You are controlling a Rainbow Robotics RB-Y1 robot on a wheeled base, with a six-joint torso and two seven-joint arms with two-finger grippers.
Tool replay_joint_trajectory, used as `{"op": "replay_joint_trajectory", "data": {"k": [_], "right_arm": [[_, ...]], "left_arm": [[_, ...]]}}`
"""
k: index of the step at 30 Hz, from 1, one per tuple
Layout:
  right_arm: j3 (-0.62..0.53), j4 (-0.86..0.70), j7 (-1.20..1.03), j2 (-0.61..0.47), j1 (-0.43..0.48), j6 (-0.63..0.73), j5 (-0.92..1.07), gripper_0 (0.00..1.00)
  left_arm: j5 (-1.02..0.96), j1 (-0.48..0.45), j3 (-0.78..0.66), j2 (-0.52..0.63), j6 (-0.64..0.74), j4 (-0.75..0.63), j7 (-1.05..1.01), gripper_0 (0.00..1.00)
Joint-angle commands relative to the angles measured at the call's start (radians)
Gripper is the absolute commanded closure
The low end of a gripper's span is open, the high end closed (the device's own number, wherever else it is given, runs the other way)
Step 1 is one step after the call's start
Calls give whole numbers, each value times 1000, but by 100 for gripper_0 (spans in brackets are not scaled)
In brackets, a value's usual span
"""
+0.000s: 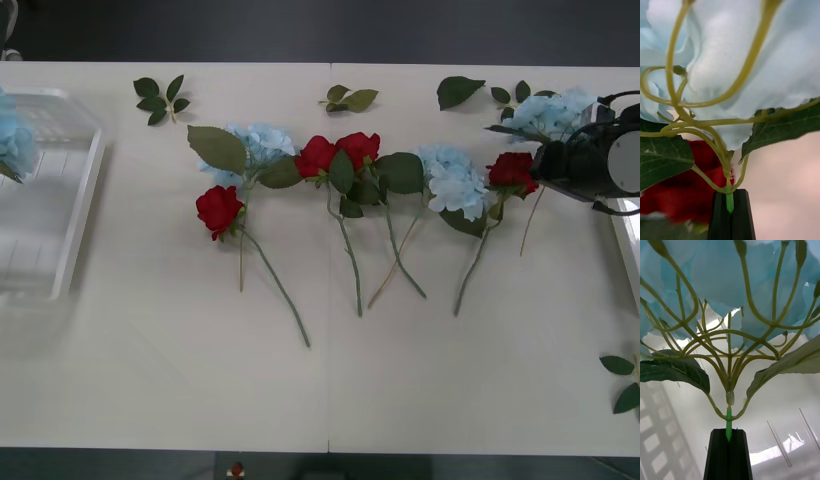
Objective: Put the red flowers into the right box and the blue flowers into the left box
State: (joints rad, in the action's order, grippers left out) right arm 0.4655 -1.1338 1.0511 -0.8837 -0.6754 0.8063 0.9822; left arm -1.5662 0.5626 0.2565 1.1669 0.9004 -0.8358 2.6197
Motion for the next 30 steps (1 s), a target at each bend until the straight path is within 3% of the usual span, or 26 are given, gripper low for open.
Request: {"op": "replay_joint_trajectory", "data": {"k": [1,9,13,14,16,17,19,24,30], "right_arm": [[-99,-172,84,-89,65,40,82,100],[-358,-515,239,-135,280,160,253,100],[-485,-643,372,-133,392,211,452,100],[-513,-666,412,-133,416,220,497,100],[-582,-732,514,-133,473,244,615,100],[-605,-756,549,-133,496,254,653,100],[-645,-804,615,-130,537,261,722,100],[-693,-925,845,-104,614,263,891,100],[-693,-1041,1057,-52,652,263,925,100]], "left_arm": [[6,-29,-2,-7,-23,-14,22,100],[40,-62,-2,-53,-72,-12,13,100],[52,-62,-2,-61,-75,-9,10,100],[52,-62,-2,-61,-77,-9,8,96],[49,-62,-2,-61,-75,-9,10,39],[44,-62,-2,-61,-75,-9,10,21],[34,-62,-2,-61,-72,-9,10,0],[-31,-41,-5,-23,72,-22,10,0],[-120,14,-5,40,296,-98,11,0]]}}
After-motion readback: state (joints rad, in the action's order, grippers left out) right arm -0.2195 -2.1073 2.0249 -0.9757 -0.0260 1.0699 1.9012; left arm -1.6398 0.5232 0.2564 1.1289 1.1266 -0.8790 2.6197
